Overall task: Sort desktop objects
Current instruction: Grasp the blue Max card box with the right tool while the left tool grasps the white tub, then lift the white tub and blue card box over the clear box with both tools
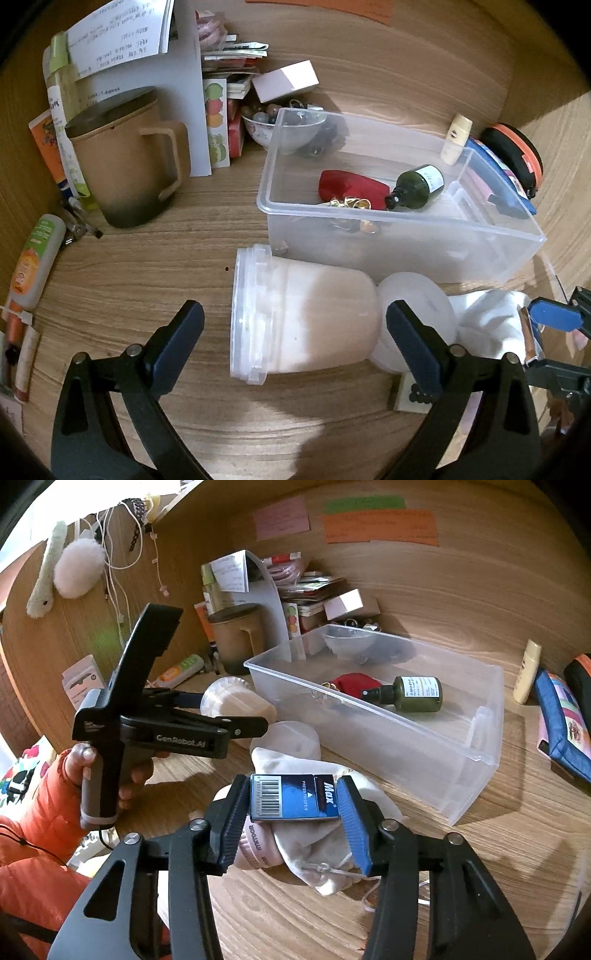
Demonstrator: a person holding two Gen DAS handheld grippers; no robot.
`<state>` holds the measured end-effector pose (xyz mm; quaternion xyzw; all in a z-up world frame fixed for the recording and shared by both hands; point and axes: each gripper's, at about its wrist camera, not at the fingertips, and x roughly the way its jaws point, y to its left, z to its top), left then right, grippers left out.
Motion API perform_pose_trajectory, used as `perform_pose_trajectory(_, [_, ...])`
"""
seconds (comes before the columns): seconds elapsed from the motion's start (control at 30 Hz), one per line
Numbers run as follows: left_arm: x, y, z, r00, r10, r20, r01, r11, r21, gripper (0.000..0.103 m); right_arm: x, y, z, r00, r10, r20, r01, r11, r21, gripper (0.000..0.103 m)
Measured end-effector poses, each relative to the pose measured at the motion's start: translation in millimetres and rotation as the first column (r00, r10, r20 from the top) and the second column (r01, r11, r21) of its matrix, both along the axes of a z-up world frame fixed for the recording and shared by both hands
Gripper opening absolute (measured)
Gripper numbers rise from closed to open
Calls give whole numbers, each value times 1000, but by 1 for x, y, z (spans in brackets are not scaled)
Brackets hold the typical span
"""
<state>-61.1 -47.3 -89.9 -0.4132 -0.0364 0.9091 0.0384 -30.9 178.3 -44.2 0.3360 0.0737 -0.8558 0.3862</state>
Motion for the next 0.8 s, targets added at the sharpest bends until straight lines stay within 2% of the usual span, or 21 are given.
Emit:
perform_pose_trajectory(0.07, [-1, 0, -1, 1000, -4, 1, 4, 1000, 4, 90, -1, 0, 0, 1000, -4, 4, 4, 1000, 1, 45])
perform_pose_trajectory(0.23, [-2, 1, 0, 1000, -8, -6, 8, 1000, 18, 82, -1, 1, 2, 1000, -13, 4, 13, 1000, -1, 45])
perform_pose_trajectory(0.33, [-2, 2, 1, 1000, -14, -17, 15, 1000, 27, 70, -2, 3, 4, 1000, -21, 3, 21, 1000, -6, 45])
perform_pose_trajectory(0.5, [0, 8, 3, 999, -11, -43, 10, 1000, -27, 68, -5, 9, 7, 999, -46, 12, 46, 999, -19, 45])
perform_pose_trajectory(0.8, [6, 7, 7, 999, -11, -50, 10, 999, -32, 66, -15, 19, 13, 996, -84, 18, 85, 996, -41, 45])
